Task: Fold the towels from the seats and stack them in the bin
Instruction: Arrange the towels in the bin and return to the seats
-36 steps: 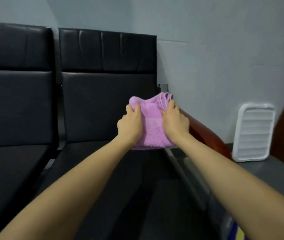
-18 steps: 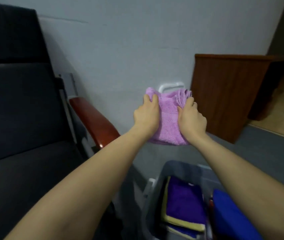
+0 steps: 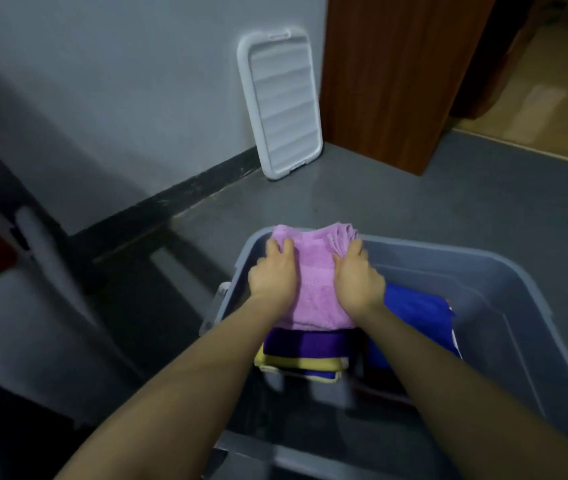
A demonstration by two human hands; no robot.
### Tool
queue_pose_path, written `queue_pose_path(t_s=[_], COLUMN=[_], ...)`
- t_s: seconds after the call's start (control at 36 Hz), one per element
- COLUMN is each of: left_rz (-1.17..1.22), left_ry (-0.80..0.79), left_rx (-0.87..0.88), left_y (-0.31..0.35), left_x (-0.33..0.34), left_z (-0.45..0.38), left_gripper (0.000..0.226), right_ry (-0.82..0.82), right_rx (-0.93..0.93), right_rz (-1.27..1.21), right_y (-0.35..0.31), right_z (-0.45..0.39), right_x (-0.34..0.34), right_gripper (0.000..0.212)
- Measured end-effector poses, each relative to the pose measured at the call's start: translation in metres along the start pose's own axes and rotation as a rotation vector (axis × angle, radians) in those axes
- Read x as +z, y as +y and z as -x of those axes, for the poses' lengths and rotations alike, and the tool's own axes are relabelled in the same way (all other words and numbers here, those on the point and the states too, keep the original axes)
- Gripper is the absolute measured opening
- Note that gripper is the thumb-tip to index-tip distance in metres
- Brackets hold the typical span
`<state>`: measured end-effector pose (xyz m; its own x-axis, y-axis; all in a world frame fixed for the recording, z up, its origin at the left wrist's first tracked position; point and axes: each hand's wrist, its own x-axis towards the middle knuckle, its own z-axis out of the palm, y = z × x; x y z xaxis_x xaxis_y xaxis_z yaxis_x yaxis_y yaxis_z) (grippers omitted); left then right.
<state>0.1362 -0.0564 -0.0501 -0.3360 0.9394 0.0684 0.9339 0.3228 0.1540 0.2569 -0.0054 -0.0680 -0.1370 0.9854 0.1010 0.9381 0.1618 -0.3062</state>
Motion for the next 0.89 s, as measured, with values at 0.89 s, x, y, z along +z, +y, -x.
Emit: queue_pose_path(t_s=[0.89], left_rz=[-0.106], left_ry=[-0.487], left_rx=[0.086], left_y=[-0.039], left_x=[0.112], left_z=[0.014], left_gripper=[0.056], right_ry=[-0.224], right_rx=[-0.443], right_rz=[0.09], right_y=[0.04], right_z=[0.029], right_x=[0.118], right_gripper=[0.063])
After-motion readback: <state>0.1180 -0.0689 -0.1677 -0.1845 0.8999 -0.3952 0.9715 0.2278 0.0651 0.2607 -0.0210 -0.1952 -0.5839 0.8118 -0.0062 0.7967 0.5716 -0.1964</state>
